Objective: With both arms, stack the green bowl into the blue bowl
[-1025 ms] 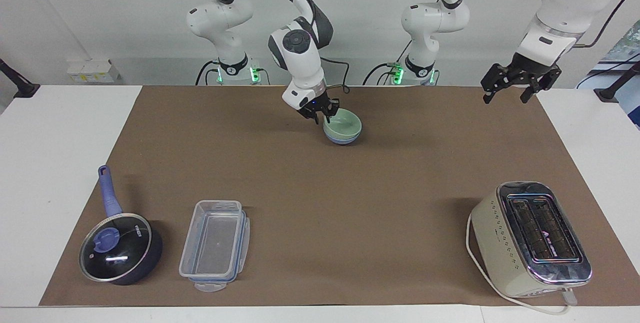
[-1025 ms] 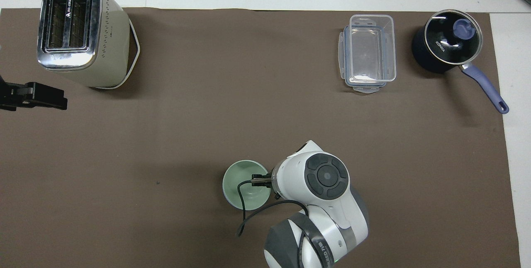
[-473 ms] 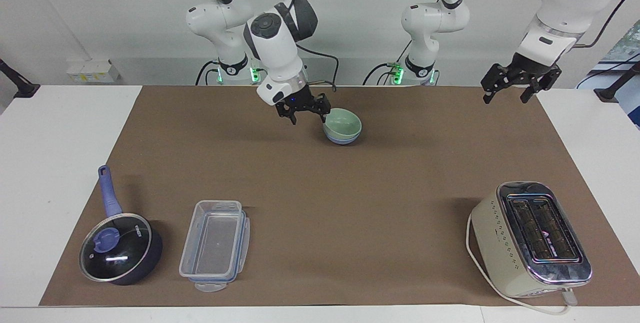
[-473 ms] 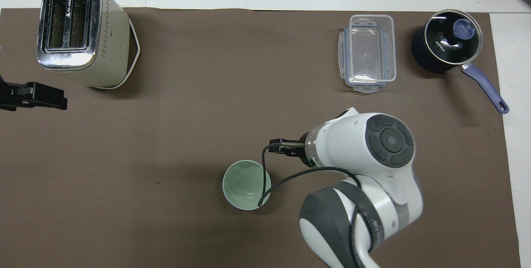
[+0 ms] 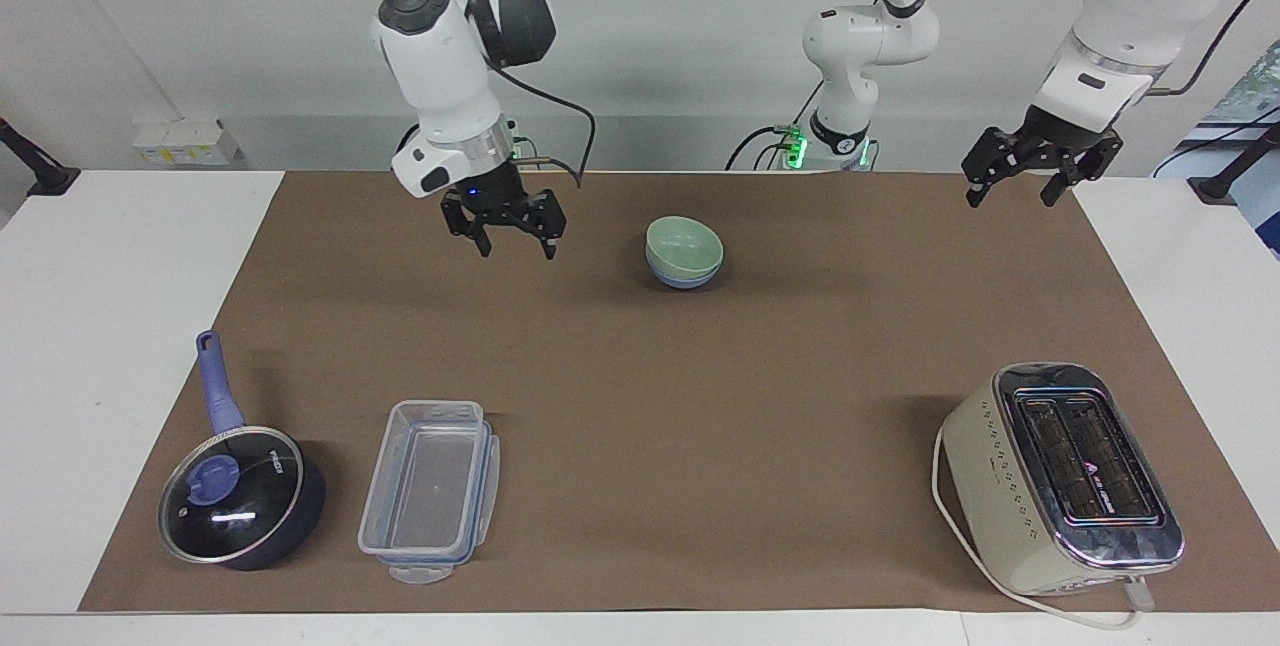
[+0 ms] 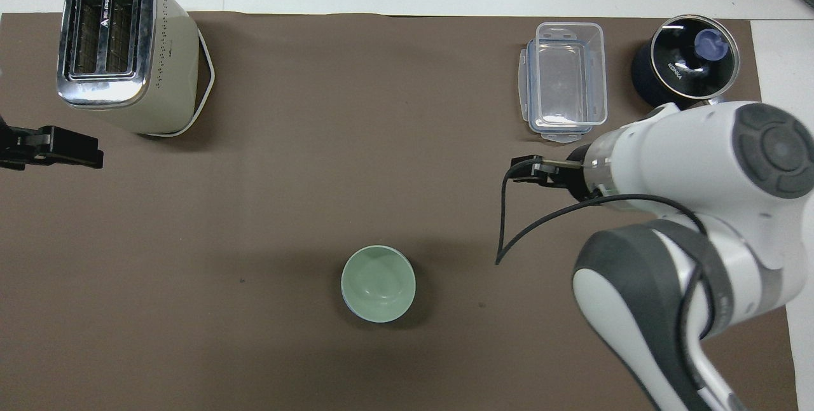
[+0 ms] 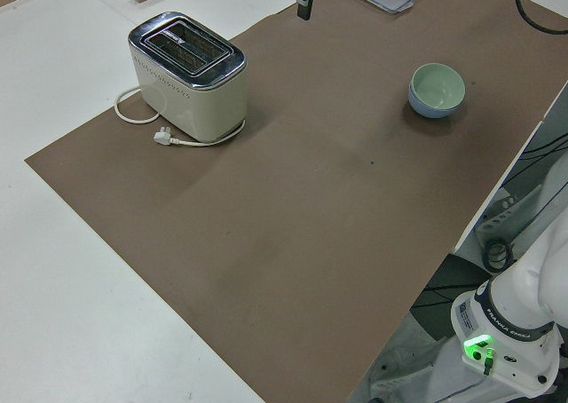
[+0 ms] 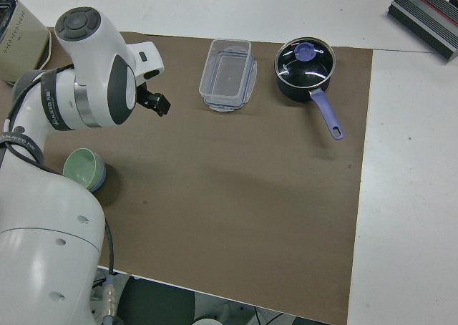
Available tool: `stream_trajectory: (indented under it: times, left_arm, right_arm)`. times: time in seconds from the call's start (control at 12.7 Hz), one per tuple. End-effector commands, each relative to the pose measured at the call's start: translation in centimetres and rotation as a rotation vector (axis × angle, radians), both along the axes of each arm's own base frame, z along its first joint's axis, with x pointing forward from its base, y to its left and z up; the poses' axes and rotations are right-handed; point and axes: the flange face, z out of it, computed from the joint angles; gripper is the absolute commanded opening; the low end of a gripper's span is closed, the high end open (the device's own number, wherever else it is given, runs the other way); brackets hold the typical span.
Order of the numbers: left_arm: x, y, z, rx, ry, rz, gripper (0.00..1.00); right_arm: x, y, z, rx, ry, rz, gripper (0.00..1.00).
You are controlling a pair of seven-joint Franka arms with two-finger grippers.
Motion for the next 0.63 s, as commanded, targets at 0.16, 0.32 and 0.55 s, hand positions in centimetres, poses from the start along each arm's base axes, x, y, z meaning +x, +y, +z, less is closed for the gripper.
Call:
stream_trajectory:
  times: [0.16,0.32,0.55]
  left_arm:
    - [-0.3,0.3,0.7,0.020,0.001,0.003,1.00]
    - [-0.3,0.3,0.6,0.020,0.002,0.003,1.00]
    - [-0.3,0.3,0.7,0.020,0.002,0.003,1.00]
  right_arm:
    - [1.7,-9.0,4.3,-0.045,-0.015,-0.001,1.00]
    - [1.6,-12.1,6.8,-0.054,-0.001,-0.020,1.00]
    - [1.3,-14.0,9.5,-0.148,0.015,-0.027,1.00]
